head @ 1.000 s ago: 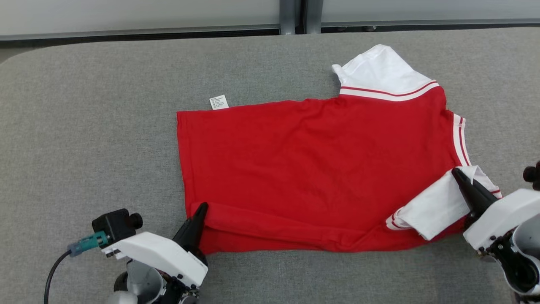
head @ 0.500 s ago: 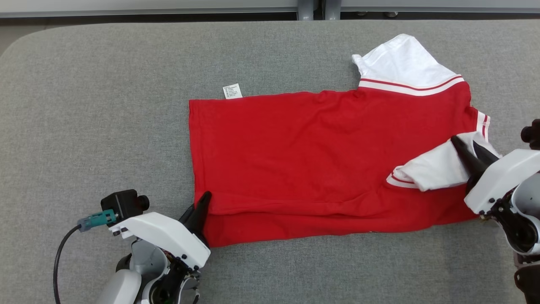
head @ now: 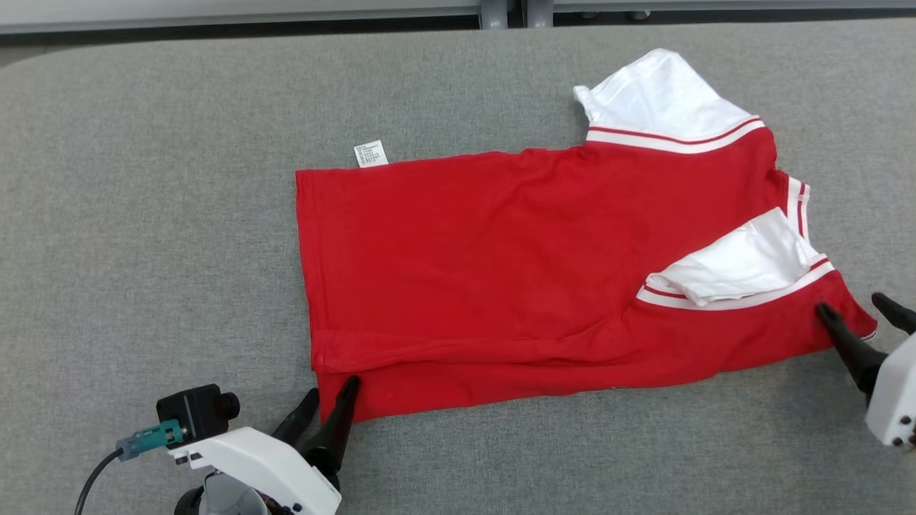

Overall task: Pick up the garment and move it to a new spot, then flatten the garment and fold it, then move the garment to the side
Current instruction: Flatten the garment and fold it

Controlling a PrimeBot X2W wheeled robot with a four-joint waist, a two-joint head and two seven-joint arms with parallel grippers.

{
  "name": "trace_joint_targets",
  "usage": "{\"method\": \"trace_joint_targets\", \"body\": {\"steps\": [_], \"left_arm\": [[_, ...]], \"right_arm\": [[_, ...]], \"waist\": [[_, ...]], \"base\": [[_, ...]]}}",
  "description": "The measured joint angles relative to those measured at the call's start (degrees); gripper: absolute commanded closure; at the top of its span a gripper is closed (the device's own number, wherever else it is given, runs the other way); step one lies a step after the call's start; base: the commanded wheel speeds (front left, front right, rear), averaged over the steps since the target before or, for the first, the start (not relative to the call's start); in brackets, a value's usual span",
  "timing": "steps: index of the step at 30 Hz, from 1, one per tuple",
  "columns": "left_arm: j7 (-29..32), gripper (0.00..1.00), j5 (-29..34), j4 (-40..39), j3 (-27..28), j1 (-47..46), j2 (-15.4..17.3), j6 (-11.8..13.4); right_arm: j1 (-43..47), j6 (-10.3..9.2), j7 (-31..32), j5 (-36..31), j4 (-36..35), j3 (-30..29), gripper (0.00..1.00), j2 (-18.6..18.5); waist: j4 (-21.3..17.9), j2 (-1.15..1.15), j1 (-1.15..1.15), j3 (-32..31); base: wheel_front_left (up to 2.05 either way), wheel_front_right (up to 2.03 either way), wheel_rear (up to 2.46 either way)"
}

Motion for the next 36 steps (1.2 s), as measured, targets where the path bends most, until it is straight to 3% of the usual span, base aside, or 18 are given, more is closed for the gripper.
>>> {"method": "trace_joint_targets", "body": {"steps": [12, 13, 14, 15, 21, 22, 24, 28, 31, 32, 36], "left_arm": [[-0.3, 0.0, -0.19, 0.11, -1.04, -1.34, -0.91, -1.63], [-0.3, 0.14, -0.38, 0.14, -1.1, -1.27, -0.97, -1.65], [-0.27, 0.37, -0.54, 0.09, -1.23, -1.16, -1.02, -1.85], [-0.16, 0.51, -0.71, -0.03, -1.38, -0.98, -1.14, -1.88], [0.59, 0.64, -1.49, -0.69, -2.45, 0.68, -1.19, -2.41], [0.67, 0.7, -1.53, -0.79, -2.52, 1.02, -1.14, -2.44], [1.09, 1.0, -1.69, -0.97, -2.66, 1.36, -1.04, -2.74], [1.15, 1.0, -1.99, -0.83, -2.71, 1.32, -0.94, -2.89], [1.34, 1.0, -2.09, -0.47, -2.71, 1.22, -0.93, -3.21], [1.41, 1.0, -2.12, -0.33, -2.7, 1.21, -0.87, -3.36], [2.11, 1.0, -2.86, -0.7, -2.02, 1.67, 0.71, -3.9]], "right_arm": [[1.03, 0.0, 1.66, -0.02, -2.21, 1.2, 0.0, -0.85], [1.09, 0.0, 1.66, 0.0, -2.29, 1.37, 0.0, -0.97], [1.2, 0.0, 1.66, 0.15, -2.38, 1.48, 0.0, -1.08], [1.49, 0.0, 1.68, 0.46, -2.47, 1.57, 0.0, -1.21], [3.75, 0.0, 2.25, 1.27, -2.33, 1.8, 0.0, -1.24], [3.96, 0.0, 2.26, 1.42, -2.29, 1.85, 0.0, -1.24], [4.24, 0.0, 2.42, 1.67, -2.05, 1.72, 0.0, -1.24], [4.54, 0.0, 2.47, 1.98, -1.52, 1.63, 0.22, -1.37], [4.56, 0.0, 2.76, 2.29, -1.08, 1.7, 0.73, -1.38], [4.63, 0.0, 2.85, 2.64, -1.0, 1.87, 1.0, -1.44], [5.9, 0.0, 4.03, 5.22, -0.59, 1.91, 1.0, -2.88]], "waist": [[0.95, 0.0, 0.0, 1.94], [0.93, 0.0, 0.0, 1.69], [0.88, 0.0, 0.0, 1.48], [0.81, 0.0, 0.0, 1.28], [0.6, 0.0, 0.0, 0.7], [0.59, 0.0, 0.0, 0.69], [0.62, 0.0, 0.0, 0.72], [0.75, 0.0, 0.0, 0.64], [0.73, 0.0, 0.0, 0.39], [0.69, 0.0, 0.0, 0.21], [0.41, 0.0, 0.0, -0.8]], "base": [[0.0, 0.0, 0.0], [0.0, 0.0, 0.0], [0.0, 0.0, 0.0], [0.0, 0.0, 0.0], [0.0, 0.0, 0.0], [0.0, 0.0, 0.0], [0.0, 0.0, 0.0], [0.0, 0.0, 0.0], [0.0, 0.0, 0.0], [0.0, 0.0, 0.0], [0.0, 0.0, 0.0]]}}
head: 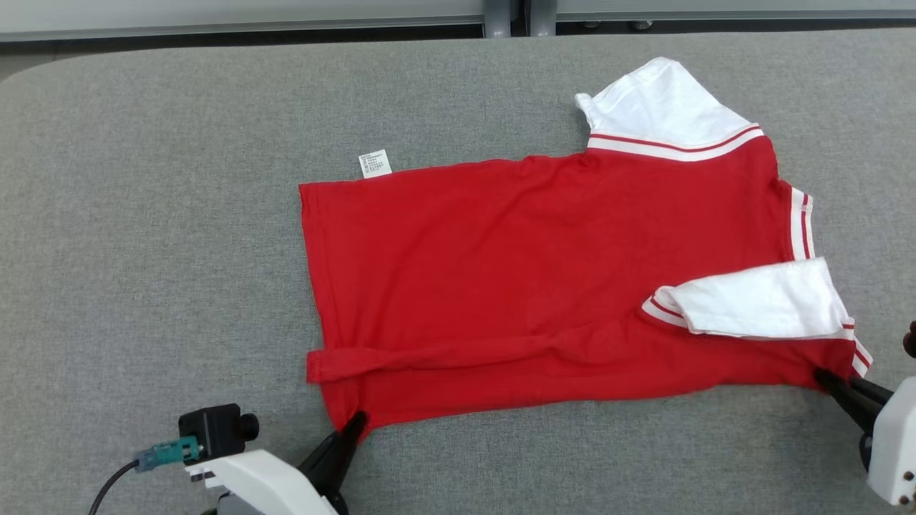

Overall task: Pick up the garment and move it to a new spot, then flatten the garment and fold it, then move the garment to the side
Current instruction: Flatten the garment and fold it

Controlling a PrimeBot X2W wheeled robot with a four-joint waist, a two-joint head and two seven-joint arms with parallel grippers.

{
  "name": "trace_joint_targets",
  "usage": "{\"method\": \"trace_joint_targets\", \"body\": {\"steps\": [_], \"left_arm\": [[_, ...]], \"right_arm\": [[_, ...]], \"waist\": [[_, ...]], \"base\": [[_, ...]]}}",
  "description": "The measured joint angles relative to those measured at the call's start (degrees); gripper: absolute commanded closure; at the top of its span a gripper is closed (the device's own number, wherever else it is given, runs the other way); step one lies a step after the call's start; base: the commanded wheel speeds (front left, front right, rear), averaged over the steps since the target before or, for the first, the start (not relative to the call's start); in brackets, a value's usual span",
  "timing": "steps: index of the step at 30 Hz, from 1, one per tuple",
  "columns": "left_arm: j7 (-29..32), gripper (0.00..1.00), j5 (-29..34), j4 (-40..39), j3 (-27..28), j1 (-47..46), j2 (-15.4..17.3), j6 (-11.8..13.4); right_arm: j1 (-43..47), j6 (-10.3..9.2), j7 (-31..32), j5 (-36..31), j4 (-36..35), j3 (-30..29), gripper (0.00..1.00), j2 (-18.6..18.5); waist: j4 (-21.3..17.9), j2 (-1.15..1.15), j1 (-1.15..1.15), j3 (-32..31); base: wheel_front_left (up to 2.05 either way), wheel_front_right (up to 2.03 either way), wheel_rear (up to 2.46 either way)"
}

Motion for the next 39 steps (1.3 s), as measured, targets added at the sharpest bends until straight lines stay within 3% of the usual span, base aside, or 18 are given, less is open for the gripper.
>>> {"method": "trace_joint_targets", "body": {"steps": [8, 15, 16, 17, 18, 19, 20, 26, 31, 36, 39], "left_arm": [[3.37, 1.0, -2.24, -5.11, 1.2, 5.42, 5.15, -0.76], [3.64, 1.0, -3.21, -6.42, 0.75, 9.84, 5.52, -0.63], [3.41, 1.0, -3.18, -6.16, 0.62, 10.08, 5.41, -0.62], [3.1, 1.0, -3.18, -5.81, 0.47, 10.16, 5.13, -0.55], [2.65, 0.59, -3.18, -5.42, 0.51, 10.16, 4.66, -0.54], [2.36, 0.18, -3.16, -5.05, 0.46, 10.16, 4.25, -0.54], [2.02, 0.0, -3.1, -4.66, 0.25, 10.16, 4.13, -0.56], [-0.24, 0.0, -2.09, -4.67, 0.92, 10.42, 3.94, -0.97], [-1.69, 0.0, 1.22, -10.17, 4.33, 10.98, 7.93, 1.58], [1.66, 0.0, 4.36, -11.58, 4.2, -1.2, 9.04, 3.32], [3.77, 0.0, 6.2, -8.35, 2.89, -10.92, 8.27, 3.57]], "right_arm": [[4.57, 0.07, 5.67, 8.89, -2.68, -2.34, 1.0, -6.24], [7.83, 0.07, 7.6, 11.29, -3.34, -1.44, 1.0, -8.7], [7.97, 0.07, 7.33, 11.18, -3.1, -1.19, 0.64, -8.61], [8.03, 0.07, 6.84, 10.84, -2.82, -0.86, 0.64, -8.35], [8.11, 0.07, 6.45, 10.66, -2.42, -0.53, 0.0, -8.08], [8.22, 0.05, 6.43, 10.29, -2.19, 0.02, 0.0, -8.01], [8.33, 0.05, 6.41, 10.07, -2.09, 0.66, 0.0, -8.03], [8.96, 0.05, 2.88, 7.54, -3.67, -1.0, 0.0, -9.88], [5.96, 0.05, 3.13, 10.51, -10.17, -5.73, 0.0, -12.93], [-5.95, 0.05, 5.11, 9.09, -10.35, -5.52, 0.0, -14.49], [-15.44, 0.05, 6.86, 6.88, -7.64, -3.02, 0.0, -13.84]], "waist": [[-0.73, 0.0, 0.0, -1.84], [-0.94, 0.0, 0.0, -1.27], [-0.87, 0.0, 0.0, -1.17], [-0.8, 0.0, 0.0, -1.1], [-0.7, 0.0, 0.0, -1.06], [-0.59, 0.0, 0.0, -1.06], [-0.53, 0.0, 0.0, -1.13], [-0.48, 0.0, 0.0, -2.4], [-1.11, 0.0, 0.0, -1.49], [-0.08, 0.0, 0.0, 2.48], [1.25, 0.0, 0.0, 5.43]], "base": [[0.0, 0.0, 0.0], [0.0, 0.0, 0.0], [0.0, 0.0, 0.0], [0.0, 0.0, 0.0], [0.0, 0.0, 0.0], [0.0, 0.0, 0.0], [0.0, 0.0, 0.0], [0.0, 0.0, 0.0], [0.0, 0.0, 0.0], [0.0, 0.0, 0.0], [0.0, 0.0, 0.0]]}}
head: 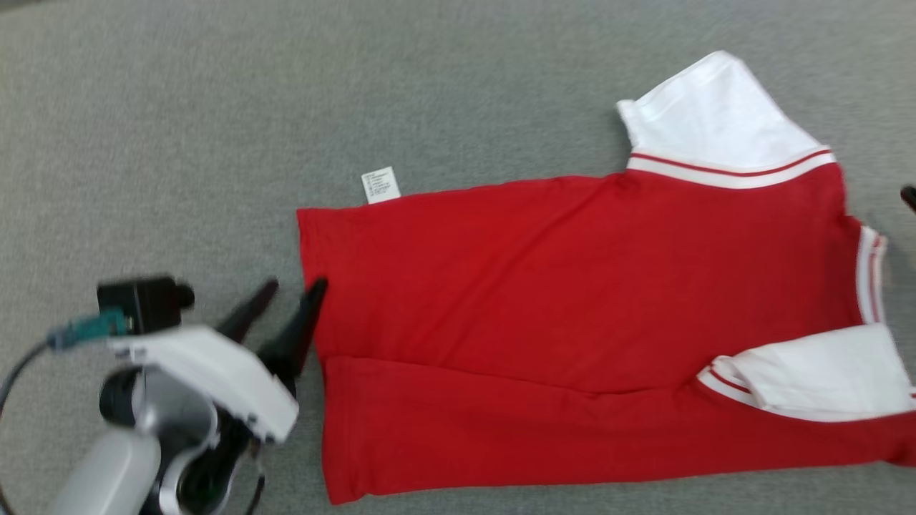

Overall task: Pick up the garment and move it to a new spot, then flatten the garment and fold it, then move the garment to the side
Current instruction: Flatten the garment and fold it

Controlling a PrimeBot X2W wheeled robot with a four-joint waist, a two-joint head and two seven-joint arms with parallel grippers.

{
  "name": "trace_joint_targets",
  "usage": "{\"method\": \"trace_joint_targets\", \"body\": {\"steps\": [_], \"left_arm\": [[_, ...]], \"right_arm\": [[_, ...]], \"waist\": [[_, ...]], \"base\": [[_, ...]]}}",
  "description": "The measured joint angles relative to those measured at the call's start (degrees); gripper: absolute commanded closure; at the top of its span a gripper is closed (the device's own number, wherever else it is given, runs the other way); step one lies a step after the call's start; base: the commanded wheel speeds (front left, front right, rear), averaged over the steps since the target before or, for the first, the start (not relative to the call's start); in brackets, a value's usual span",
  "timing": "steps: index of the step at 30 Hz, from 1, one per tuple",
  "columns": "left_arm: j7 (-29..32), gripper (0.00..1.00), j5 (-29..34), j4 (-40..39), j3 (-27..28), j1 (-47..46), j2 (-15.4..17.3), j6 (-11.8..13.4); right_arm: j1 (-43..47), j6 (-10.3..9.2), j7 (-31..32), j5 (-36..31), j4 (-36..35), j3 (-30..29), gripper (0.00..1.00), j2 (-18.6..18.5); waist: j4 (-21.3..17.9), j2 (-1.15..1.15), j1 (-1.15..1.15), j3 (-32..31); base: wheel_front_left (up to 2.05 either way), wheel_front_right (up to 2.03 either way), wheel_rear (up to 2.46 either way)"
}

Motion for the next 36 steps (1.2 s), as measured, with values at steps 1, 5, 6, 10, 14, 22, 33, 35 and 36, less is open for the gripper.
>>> {"method": "trace_joint_targets", "body": {"steps": [1, 5, 6, 10, 14, 22, 33, 35, 36], "left_arm": [[0.51, 0.0, 0.89, 1.7, -0.43, -3.13, -0.18, 0.0], [2.53, 0.0, 2.55, 7.69, -2.86, -12.56, -2.1, -0.63], [2.94, 0.0, 3.21, 8.92, -3.61, -14.35, -2.32, -0.97], [4.11, 0.0, 4.27, 13.13, -5.78, -19.5, -3.71, -2.59], [4.92, 0.0, 4.45, 16.07, -7.48, -22.46, -5.06, -3.82], [5.86, 0.0, 3.7, 19.5, -8.99, -26.2, -7.62, -5.41], [5.44, 1.0, 2.58, 22.12, -10.0, -27.2, -8.68, -8.33], [4.55, 1.0, 2.43, 22.05, -9.51, -27.09, -8.59, -8.42], [4.21, 1.0, 2.33, 21.82, -9.27, -27.09, -8.46, -8.43]], "right_arm": [[-2.97, 0.0, 0.89, -0.89, 1.34, 1.24, 0.0, 0.52], [-14.49, 0.0, 3.13, -4.17, 7.04, 6.87, 0.0, 3.12], [-16.94, 0.0, 3.3, -4.93, 8.64, 8.22, 0.0, 3.48], [-24.07, 0.0, 3.11, -7.05, 15.25, 12.28, 0.0, 4.88], [-27.75, 0.0, 3.11, -7.6, 20.39, 15.59, 0.0, 4.97], [-33.15, 0.01, 2.32, -7.87, 26.88, 19.52, 0.0, 4.75], [-35.55, 0.01, -4.86, -3.76, 30.6, 23.65, 1.0, 7.09], [-35.57, 0.01, -7.47, -2.68, 30.8, 23.52, 1.0, 6.99], [-35.57, 0.01, -8.4, -1.82, 30.75, 23.41, 1.0, 6.88]], "waist": [[0.56, 0.0, 0.0, 0.97], [3.11, 0.0, 0.0, 4.56], [3.73, 0.0, 0.0, 5.38], [6.46, -0.01, 0.0, 7.7], [8.64, 0.0, 0.0, 8.71], [9.62, 0.0, 0.0, 9.4], [8.85, 0.0, 0.0, 8.32], [8.47, 0.0, 0.0, 7.67], [8.23, 0.0, 0.0, 7.35]], "base": [[0.0, 0.0, 0.0], [0.0, 0.0, 0.0], [0.0, 0.0, 0.0], [0.0, 0.0, 0.0], [0.0, 0.0, 0.0], [0.0, 0.0, 0.0], [0.0, 0.0, 0.0], [0.0, 0.0, 0.0], [0.0, 0.0, 0.0]]}}
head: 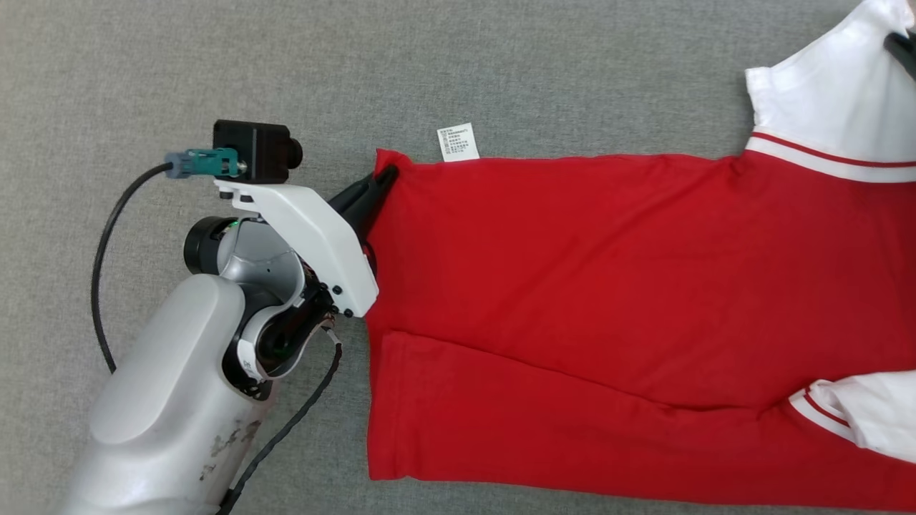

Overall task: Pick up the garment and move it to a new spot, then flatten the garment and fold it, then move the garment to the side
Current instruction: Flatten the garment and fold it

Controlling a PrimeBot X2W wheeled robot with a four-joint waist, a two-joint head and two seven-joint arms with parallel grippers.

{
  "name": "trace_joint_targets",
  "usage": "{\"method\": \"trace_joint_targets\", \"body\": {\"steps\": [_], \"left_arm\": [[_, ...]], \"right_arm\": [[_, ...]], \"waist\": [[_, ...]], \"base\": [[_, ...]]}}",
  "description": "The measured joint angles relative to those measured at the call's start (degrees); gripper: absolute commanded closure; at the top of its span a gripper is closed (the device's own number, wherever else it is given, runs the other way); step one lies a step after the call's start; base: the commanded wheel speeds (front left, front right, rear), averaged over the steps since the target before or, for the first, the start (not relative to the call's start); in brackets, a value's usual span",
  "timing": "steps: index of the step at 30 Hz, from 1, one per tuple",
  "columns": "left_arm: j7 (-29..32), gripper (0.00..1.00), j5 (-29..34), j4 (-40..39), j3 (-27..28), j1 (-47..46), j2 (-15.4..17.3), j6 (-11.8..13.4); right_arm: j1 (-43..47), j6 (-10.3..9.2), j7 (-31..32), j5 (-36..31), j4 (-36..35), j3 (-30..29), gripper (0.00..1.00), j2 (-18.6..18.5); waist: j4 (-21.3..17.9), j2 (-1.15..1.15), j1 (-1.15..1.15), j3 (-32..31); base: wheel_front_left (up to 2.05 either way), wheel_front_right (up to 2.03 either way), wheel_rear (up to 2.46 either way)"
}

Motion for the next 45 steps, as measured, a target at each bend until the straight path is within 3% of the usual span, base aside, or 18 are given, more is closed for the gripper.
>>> {"method": "trace_joint_targets", "body": {"steps": [7, 19, 31, 40, 45], "left_arm": [[-1.71, 1.0, -1.66, -4.23, 2.24, 2.98, 0.98, 0.1], [-8.48, 1.0, -5.9, -16.61, 8.32, 21.72, 3.47, 2.97], [-13.17, 1.0, -8.82, -21.05, 9.91, 34.79, 1.74, 4.59], [-15.71, 1.0, -8.88, -21.91, 10.37, 38.67, 1.41, 3.97], [-16.72, 1.0, -9.35, -21.73, 9.54, 42.48, 1.27, 2.87]], "right_arm": [[3.67, -0.01, -7.55, 5.81, -5.66, -0.21, 1.0, -2.53], [24.91, -0.01, -18.36, 9.68, -16.88, 0.26, 1.0, -4.93], [40.42, -0.01, -22.43, 9.26, -19.98, -2.67, 1.0, -0.68], [42.81, -0.01, -24.74, 6.14, -18.03, -2.79, 1.0, 3.81], [43.41, -0.01, -25.32, 4.15, -16.22, -1.79, 1.0, 4.49]], "waist": [[-2.46, 0.0, 0.0, -2.5], [-8.44, 0.0, 0.0, -9.21], [-11.91, 0.0, 0.0, -14.54], [-12.84, 0.0, 0.0, -16.12], [-13.16, 0.0, 0.0, -17.33]], "base": [[0.0, 0.0, 0.0], [0.0, 0.0, 0.0], [0.0, 0.0, 0.0], [0.0, 0.0, 0.0], [0.0, 0.0, 0.0]]}}
